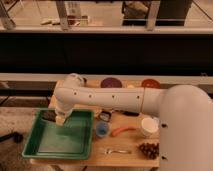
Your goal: Place eraser in tray
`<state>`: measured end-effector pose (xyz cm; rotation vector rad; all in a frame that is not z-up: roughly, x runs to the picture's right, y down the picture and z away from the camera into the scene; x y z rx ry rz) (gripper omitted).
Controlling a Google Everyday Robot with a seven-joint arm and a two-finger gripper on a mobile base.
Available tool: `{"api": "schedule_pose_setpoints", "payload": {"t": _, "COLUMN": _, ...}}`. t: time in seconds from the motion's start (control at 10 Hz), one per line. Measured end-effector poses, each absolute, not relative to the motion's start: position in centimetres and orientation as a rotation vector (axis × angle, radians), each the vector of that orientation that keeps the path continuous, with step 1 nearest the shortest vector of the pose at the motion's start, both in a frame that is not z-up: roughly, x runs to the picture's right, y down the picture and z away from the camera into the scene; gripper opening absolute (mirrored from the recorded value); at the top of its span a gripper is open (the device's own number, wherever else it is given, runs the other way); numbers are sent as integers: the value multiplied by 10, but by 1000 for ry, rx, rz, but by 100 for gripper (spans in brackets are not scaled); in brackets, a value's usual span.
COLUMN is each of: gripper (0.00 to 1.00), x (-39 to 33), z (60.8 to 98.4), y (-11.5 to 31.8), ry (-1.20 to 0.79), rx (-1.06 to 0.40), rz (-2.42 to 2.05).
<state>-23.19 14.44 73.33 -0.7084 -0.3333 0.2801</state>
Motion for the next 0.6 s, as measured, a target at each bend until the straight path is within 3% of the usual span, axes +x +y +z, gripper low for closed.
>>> {"api": "schedule_pose_setpoints", "payload": {"t": 0.6, "gripper": 0, "x": -222, "z": 720, "y": 182, "ry": -334, "rx": -825, "rz": 323}}
